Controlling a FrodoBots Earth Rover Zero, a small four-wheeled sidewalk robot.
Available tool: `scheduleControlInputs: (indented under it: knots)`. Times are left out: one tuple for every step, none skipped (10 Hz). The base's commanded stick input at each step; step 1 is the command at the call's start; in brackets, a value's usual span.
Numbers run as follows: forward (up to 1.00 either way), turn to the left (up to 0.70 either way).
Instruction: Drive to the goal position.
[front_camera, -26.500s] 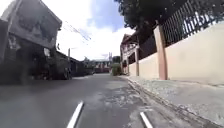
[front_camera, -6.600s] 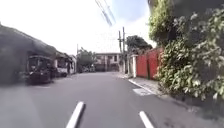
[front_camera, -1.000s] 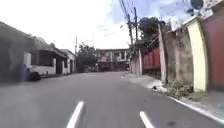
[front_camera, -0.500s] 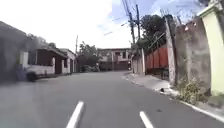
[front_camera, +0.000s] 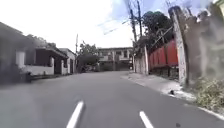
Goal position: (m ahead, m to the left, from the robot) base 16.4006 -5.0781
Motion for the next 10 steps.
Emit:
scheduleControlInputs:
  knots:
    - [1.00, 0.00]
    - [1.00, 0.00]
    - [1.00, 0.00]
    - [1.00, 0.00]
    - [1.00, 0.00]
    - [1.00, 0.00]
    - [1.00, 0.00]
    - [1.00, 0.00]
    - [1.00, 0.00]
    - [1.00, -0.09]
